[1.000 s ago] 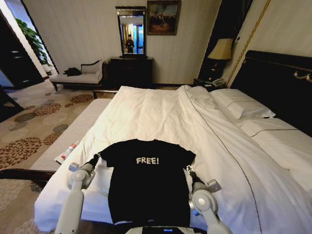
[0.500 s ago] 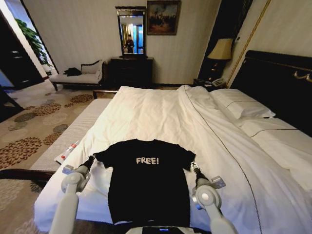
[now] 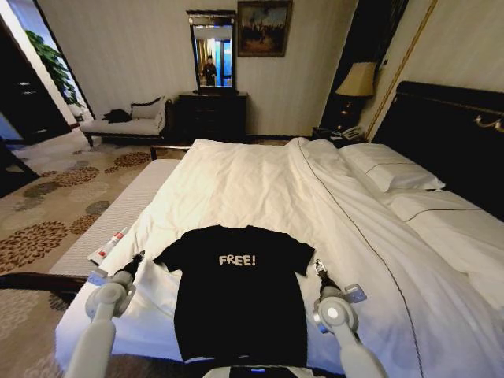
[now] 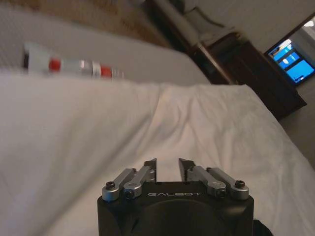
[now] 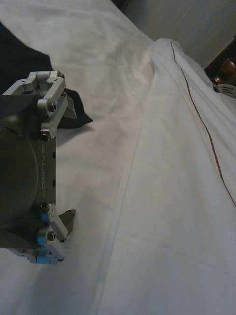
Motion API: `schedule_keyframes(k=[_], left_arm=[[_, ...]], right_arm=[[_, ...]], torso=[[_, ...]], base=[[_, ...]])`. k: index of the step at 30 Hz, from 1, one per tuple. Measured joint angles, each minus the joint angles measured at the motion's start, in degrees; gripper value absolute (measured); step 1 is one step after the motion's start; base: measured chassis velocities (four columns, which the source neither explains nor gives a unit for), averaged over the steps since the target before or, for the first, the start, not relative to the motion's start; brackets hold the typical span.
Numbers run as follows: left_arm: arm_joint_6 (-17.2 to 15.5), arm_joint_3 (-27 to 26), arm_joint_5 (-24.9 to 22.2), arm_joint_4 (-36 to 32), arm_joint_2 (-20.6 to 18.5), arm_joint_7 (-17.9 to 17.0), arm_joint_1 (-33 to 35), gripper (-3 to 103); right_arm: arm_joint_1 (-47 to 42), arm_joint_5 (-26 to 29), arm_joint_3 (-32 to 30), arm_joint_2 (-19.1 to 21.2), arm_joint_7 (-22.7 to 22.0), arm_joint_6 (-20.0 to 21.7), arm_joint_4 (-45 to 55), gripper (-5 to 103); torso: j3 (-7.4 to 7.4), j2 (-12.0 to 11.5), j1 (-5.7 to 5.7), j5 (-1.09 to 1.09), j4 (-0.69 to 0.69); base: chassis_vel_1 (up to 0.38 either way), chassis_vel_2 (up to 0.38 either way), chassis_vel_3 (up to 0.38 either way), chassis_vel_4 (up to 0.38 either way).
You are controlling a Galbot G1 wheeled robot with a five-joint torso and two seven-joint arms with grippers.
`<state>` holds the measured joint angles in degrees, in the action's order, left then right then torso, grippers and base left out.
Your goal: Fold the clothes on the bed.
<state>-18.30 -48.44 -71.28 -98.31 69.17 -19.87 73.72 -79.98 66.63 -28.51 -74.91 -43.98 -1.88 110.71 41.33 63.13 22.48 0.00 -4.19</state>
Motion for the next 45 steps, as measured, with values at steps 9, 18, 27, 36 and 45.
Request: schedule_keyframes(k=[9, 18, 27, 36, 45], left_arm=[[-0.4, -7.0, -8.4, -26.4, -2.3, -1.7, 5.5, 62], [-4.0, -14.4, -21.1, -46.1, -1.3, -4.6, 9.5, 94], [-4.2, -12.5, -20.3, -45.7, 2.7, -5.3, 9.9, 100], [-4.4, -9.8, -18.5, -45.2, 4.8, -5.5, 9.6, 100], [-4.5, -9.4, -18.0, -45.1, 4.7, -5.8, 9.4, 100]], right_arm=[[3.2, 9.9, -1.7, 2.4, 4.6, 1.8, -2.1, 100], [5.3, 14.3, -1.8, 2.9, 8.2, 3.7, -5.7, 100], [8.7, 14.7, -0.9, 2.8, 12.0, 3.8, -12.1, 100], [11.7, 14.1, -0.6, 2.5, 15.5, 1.6, -17.1, 82], [12.7, 14.7, -0.3, 1.3, 16.4, 1.0, -17.2, 54]], torso=[[0.00, 0.0, 0.00, 0.00, -0.02], [0.00, 0.0, -0.01, -0.02, -0.02], [0.00, 0.0, -0.01, 0.00, -0.02], [0.00, 0.0, 0.00, 0.00, -0.01], [0.00, 0.0, 0.00, 0.00, -0.01]], base=[[0.000, 0.000, 0.000, 0.000], [0.000, 0.000, 0.000, 0.000], [0.000, 0.000, 0.000, 0.000], [0.000, 0.000, 0.000, 0.000], [0.000, 0.000, 0.000, 0.000]])
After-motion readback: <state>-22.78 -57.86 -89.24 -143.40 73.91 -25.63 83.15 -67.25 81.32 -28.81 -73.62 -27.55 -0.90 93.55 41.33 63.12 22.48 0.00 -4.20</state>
